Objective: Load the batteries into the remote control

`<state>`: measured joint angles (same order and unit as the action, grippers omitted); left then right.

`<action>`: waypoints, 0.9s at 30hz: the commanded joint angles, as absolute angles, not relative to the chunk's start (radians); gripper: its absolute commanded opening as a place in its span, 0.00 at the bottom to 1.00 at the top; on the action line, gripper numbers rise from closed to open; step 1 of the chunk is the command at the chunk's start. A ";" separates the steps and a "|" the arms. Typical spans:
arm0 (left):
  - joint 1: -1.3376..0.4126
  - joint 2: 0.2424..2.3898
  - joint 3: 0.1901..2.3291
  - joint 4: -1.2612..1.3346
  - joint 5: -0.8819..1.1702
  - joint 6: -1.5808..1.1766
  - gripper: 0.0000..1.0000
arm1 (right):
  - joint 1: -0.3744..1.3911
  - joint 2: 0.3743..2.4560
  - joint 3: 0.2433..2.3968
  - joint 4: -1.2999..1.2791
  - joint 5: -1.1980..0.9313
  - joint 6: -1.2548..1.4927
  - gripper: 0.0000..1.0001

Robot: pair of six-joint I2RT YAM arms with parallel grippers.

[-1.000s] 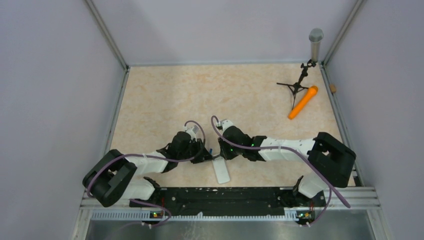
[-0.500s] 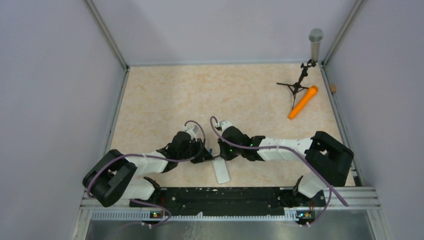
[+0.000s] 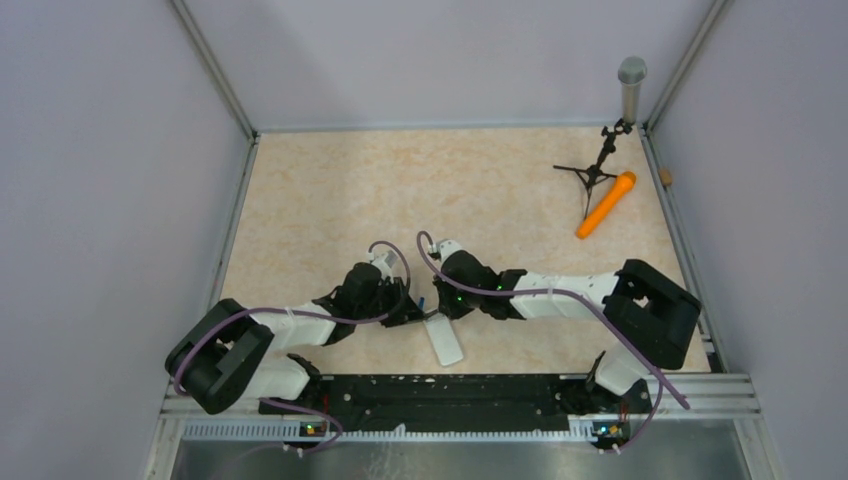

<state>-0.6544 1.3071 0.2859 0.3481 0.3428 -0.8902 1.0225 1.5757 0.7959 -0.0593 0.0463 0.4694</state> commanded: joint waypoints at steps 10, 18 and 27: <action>-0.650 1.296 0.304 0.390 0.349 -0.868 0.22 | 1.021 1.635 0.877 -0.084 -0.018 0.420 0.00; -0.650 1.302 0.308 0.391 0.348 -0.865 0.22 | 1.051 1.668 0.906 -0.132 -0.005 0.392 0.00; -0.647 1.304 0.308 0.390 0.351 -0.861 0.22 | 1.102 1.726 0.958 -0.189 0.080 0.379 0.00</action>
<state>-0.6479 1.3071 0.2863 0.3359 0.3477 -0.8822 1.0565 1.6661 0.9218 -0.1726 0.0772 0.3824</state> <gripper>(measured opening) 0.222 0.003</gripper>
